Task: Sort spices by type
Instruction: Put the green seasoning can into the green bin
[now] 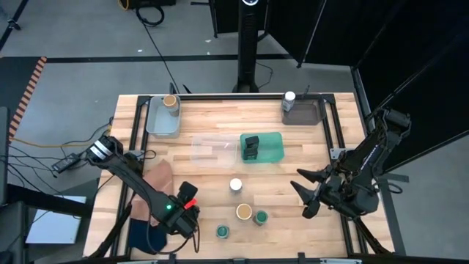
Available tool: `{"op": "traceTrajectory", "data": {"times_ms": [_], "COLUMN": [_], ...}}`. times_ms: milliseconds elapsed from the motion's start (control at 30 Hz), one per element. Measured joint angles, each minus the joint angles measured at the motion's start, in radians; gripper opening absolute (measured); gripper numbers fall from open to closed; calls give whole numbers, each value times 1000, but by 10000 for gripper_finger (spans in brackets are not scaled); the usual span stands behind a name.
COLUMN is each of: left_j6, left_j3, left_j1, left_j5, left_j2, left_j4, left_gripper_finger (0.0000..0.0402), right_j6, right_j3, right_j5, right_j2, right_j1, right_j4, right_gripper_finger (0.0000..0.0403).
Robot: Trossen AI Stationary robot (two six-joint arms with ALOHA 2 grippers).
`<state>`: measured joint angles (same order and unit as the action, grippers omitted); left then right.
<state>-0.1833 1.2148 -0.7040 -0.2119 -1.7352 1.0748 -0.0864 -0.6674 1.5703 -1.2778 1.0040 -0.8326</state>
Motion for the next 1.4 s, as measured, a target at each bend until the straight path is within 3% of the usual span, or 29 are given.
{"op": "traceTrajectory", "data": {"times_ms": [333, 767, 1133, 1267, 1400], "left_j6": [13, 17, -117, -167, -169], "left_j3": [-31, -3, 251, 396, 513], "left_j1": [25, 104, 310, 387, 480], "left_j5": [0, 35, 36, -16, -64], "left_j2": [55, 56, 56, 56, 56], "left_j4": [-11, -5, 87, 132, 66], "left_gripper_finger": [143, 139, 138, 138, 138], "right_j6": [0, -1, -26, -26, -26], "right_j3": [0, 0, 0, 0, 0], "right_j5": [1, 0, 0, 0, 0], "right_j2": [0, 0, 0, 0, 0], "right_j1": [-6, -6, -6, -6, -6], "right_j4": [-3, -3, -2, -1, 2], "right_gripper_finger": [252, 251, 249, 249, 248]}}
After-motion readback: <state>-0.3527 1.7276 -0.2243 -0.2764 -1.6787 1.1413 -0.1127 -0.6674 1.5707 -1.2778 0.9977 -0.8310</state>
